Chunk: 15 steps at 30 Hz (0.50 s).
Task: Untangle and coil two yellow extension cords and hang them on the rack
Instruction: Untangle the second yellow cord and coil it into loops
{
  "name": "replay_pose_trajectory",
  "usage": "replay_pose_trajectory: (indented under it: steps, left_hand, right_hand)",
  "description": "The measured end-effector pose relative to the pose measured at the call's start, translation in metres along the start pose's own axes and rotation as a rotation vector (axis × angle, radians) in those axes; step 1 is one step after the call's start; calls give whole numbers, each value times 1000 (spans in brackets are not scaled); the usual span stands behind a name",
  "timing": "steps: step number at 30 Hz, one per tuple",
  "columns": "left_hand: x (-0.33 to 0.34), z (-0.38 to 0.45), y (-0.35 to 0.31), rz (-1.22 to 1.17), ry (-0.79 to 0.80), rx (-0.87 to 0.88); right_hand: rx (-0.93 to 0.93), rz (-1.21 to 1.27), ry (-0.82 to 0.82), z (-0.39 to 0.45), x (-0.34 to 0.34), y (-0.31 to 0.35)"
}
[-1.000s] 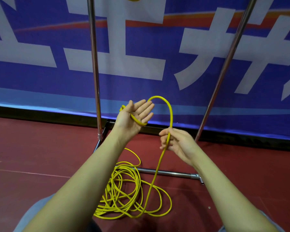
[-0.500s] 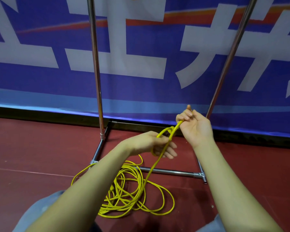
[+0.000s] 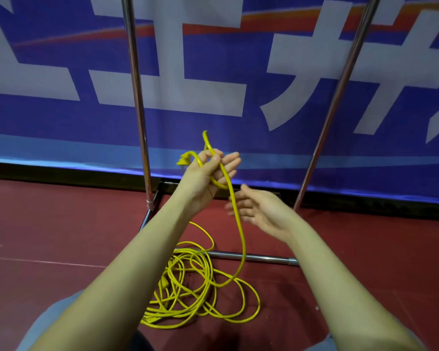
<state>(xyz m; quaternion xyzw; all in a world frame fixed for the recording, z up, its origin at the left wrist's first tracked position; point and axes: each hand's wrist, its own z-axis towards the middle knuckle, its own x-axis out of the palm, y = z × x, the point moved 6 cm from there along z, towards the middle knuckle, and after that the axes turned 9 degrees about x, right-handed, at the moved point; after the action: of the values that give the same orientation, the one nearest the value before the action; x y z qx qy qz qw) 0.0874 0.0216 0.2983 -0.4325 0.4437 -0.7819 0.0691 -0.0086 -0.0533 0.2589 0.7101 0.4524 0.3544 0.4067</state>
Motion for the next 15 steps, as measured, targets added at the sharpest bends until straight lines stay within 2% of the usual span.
replay_pose_trajectory:
  steps: [3, 7, 11, 15]
  left_hand:
    - [-9, 3, -7, 44, -55, 34]
    - [-23, 1, -8, 235, -62, -103]
    - [-18, -10, 8, 345, 37, -249]
    - [-4, -15, 21, 246, 63, -267]
  right_hand:
    - [-51, -98, 128, -4, 17, -1]
    - [-195, 47, 41, -9, 7, 20]
    - [-235, -78, -13, -14, -1, 33]
    - [-187, -166, 34, -12, 11, 29]
